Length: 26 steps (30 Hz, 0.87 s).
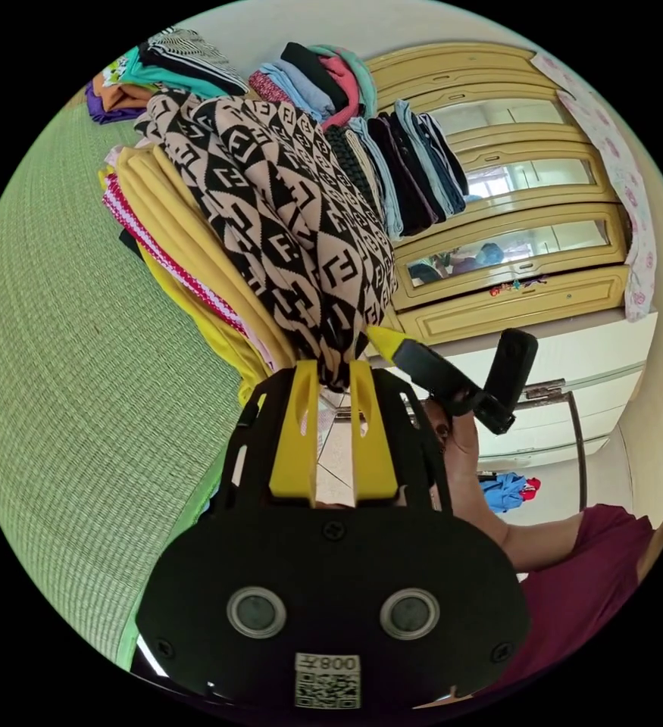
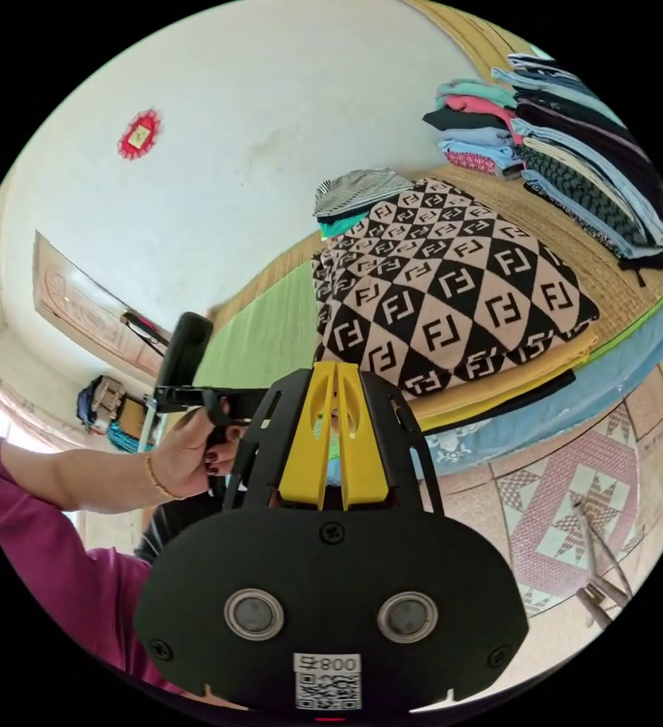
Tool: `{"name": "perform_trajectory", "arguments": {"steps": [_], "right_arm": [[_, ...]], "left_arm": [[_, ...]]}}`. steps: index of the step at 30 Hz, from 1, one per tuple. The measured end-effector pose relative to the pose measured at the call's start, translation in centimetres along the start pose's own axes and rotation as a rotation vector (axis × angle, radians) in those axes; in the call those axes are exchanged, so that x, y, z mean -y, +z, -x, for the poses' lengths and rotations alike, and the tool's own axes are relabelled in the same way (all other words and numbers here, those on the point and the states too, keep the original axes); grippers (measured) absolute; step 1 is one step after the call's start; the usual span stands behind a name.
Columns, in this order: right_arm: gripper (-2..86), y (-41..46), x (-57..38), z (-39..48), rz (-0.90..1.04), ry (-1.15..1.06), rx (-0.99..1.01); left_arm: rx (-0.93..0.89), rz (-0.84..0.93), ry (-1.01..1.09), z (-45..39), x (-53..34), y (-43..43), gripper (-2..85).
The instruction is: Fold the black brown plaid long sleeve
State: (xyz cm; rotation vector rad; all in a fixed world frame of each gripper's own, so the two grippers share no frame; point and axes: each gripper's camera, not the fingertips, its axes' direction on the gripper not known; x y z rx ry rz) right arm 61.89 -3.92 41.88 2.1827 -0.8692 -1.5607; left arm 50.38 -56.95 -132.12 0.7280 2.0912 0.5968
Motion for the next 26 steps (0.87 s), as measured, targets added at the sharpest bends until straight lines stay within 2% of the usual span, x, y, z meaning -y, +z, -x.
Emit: {"name": "perform_trajectory", "arguments": {"steps": [6, 11, 16, 20, 22, 26], "right_arm": [[0.1, 2.6, -0.6, 3.0, 0.026, -0.034, -0.081], [0.1, 3.7, -0.7, 6.5, 0.042, -0.103, -0.175], [0.1, 5.1, -0.8, 10.0, 0.053, -0.151, -0.281], [0.1, 5.7, -0.7, 11.4, 0.053, -0.141, -0.293], [0.1, 6.0, -0.5, 12.0, 0.061, -0.144, -0.301], [0.1, 6.7, -0.1, 13.4, 0.077, -0.147, -0.324]], "left_arm": [[0.045, 0.062, 0.039, -2.4, -2.5, -1.8, 3.6], [0.165, 0.095, 0.076, -3.7, -6.7, -5.1, 0.8], [0.405, 0.144, 0.026, -2.2, -14.1, -10.6, 0.2], [0.566, 0.137, -0.072, -0.7, -19.5, -15.3, 0.1], [0.702, 0.132, -0.112, -0.5, -22.6, -17.7, 0.1], [0.817, 0.185, -0.173, 0.1, -26.1, -18.9, 0.1]]}}
